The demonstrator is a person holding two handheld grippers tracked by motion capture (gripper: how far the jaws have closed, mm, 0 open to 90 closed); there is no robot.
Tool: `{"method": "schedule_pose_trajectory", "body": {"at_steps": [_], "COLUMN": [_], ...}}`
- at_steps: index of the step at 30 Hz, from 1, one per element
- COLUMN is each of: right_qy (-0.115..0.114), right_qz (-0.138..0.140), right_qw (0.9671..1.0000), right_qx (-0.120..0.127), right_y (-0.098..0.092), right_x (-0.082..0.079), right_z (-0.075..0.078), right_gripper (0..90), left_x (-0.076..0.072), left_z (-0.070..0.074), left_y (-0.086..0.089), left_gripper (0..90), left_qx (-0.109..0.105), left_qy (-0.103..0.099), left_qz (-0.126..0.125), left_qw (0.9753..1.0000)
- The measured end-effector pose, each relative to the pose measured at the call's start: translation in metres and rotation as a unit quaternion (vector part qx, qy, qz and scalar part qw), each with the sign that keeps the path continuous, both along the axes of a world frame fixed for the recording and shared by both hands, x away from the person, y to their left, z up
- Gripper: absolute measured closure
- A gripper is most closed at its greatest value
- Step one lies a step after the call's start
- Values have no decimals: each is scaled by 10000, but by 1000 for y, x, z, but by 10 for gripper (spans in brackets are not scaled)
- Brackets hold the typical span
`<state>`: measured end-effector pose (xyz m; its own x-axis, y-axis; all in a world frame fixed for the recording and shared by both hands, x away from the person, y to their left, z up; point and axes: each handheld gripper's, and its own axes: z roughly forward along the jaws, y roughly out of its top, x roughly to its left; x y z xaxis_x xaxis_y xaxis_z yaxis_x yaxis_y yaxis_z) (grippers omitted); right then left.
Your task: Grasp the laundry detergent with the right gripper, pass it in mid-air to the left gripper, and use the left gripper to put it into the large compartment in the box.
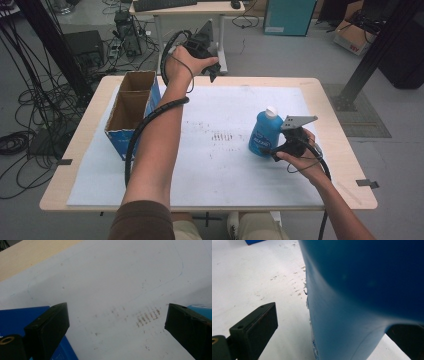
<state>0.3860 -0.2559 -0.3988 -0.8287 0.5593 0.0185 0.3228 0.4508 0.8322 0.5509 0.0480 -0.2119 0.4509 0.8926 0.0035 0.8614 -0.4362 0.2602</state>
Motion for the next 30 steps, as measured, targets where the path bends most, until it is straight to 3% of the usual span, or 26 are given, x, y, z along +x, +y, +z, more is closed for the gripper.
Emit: {"method": "schedule_pose_trajectory", "body": {"at_steps": [30], "right_qy": [-87], "right_qz": [-48], "right_qw": [9999], "right_qx": [40], "right_y": [0], "right_x": [0], "right_z": [-2], "right_gripper": [19], "left_x": [-1], "left_z": [1], "left_y": [2], "left_gripper": [58], "left_qx": [2], "left_qy": [-37], "left_qz": [14], "left_qw": [10000]}}
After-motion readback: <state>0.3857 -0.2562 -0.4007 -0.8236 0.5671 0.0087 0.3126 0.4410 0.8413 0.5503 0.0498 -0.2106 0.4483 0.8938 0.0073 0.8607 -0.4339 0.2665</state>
